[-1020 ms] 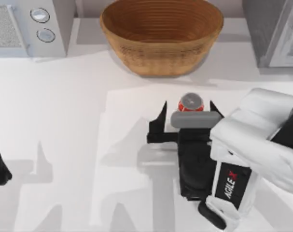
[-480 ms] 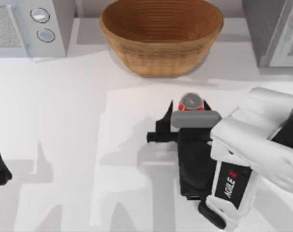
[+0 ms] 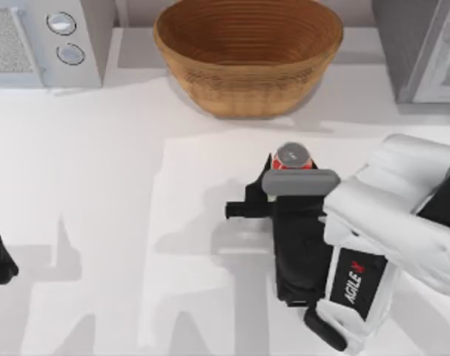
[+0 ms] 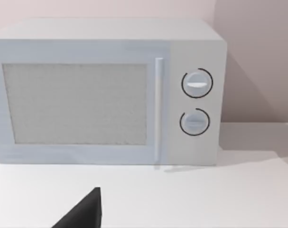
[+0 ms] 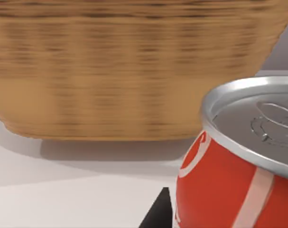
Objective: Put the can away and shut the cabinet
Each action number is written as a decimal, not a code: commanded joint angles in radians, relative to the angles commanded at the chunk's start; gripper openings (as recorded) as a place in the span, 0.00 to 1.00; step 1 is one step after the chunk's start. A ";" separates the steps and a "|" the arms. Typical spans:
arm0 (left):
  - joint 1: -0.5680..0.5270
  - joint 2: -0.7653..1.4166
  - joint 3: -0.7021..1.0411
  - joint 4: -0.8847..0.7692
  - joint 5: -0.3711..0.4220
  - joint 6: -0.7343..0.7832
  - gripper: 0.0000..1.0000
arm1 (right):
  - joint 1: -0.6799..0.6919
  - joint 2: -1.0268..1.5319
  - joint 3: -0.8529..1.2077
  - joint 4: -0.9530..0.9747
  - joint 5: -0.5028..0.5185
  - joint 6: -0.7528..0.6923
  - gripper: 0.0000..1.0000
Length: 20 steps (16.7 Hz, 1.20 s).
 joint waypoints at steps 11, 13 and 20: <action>0.000 0.000 0.000 0.000 0.000 0.000 1.00 | 0.002 -0.029 0.005 -0.015 0.000 0.007 0.00; 0.000 0.000 0.000 0.000 0.000 0.000 1.00 | 0.003 -0.078 0.005 -0.056 0.000 0.010 0.00; 0.000 0.000 0.000 0.000 0.000 0.000 1.00 | 0.010 -0.339 -0.022 -0.323 -0.007 0.012 0.00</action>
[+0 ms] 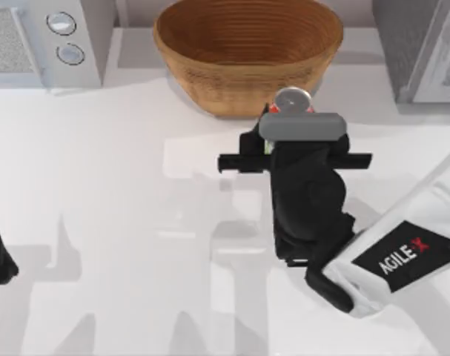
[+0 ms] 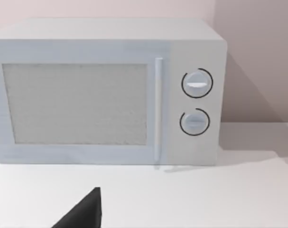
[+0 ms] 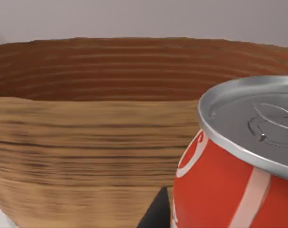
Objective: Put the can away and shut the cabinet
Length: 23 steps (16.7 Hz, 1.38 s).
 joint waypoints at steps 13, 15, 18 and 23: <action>0.000 0.000 0.000 0.000 0.000 0.000 1.00 | -0.005 -0.247 -0.010 -0.235 0.001 0.000 0.00; 0.000 0.000 0.000 0.000 0.000 0.000 1.00 | -0.002 -0.247 -0.011 -0.236 0.001 0.003 0.00; 0.000 0.000 0.000 0.000 0.000 0.000 1.00 | 0.077 -0.254 -0.029 -0.258 0.004 0.080 0.00; 0.000 0.000 0.000 0.000 0.000 0.000 1.00 | 0.408 -0.316 -0.091 -0.339 0.001 0.395 0.00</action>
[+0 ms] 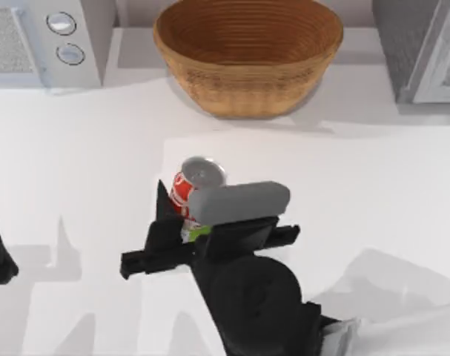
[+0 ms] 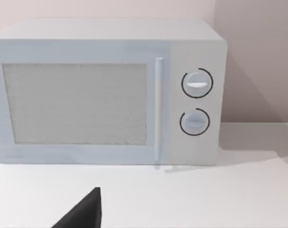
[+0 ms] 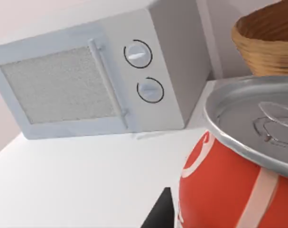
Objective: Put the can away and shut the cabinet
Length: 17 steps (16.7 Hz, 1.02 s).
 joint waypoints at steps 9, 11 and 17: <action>0.000 0.000 0.000 0.000 0.000 0.000 1.00 | 1.094 -0.302 -0.190 -0.247 -0.101 1.124 0.00; 0.000 0.000 0.000 0.000 0.000 0.000 1.00 | 1.395 -0.393 -0.241 -0.313 -0.135 1.463 0.00; 0.000 0.000 0.000 0.000 0.000 0.000 1.00 | 2.352 -0.695 -0.399 -0.516 -0.253 2.612 0.00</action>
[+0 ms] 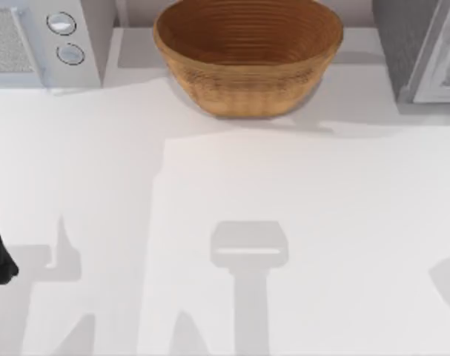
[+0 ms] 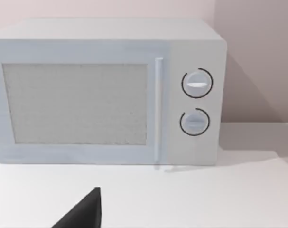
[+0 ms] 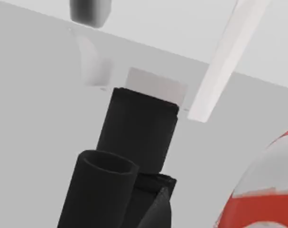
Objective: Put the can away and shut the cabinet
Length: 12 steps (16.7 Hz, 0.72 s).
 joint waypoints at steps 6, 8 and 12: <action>0.000 0.000 0.000 0.000 0.000 0.000 1.00 | 0.956 -0.341 -0.139 -0.181 -0.152 1.206 0.00; 0.000 0.000 0.000 0.000 0.000 0.000 1.00 | 1.255 -0.463 -0.176 -0.230 -0.211 1.582 0.00; 0.000 0.000 0.000 0.000 0.000 0.000 1.00 | 1.800 -0.699 -0.237 -0.313 -0.333 2.244 0.00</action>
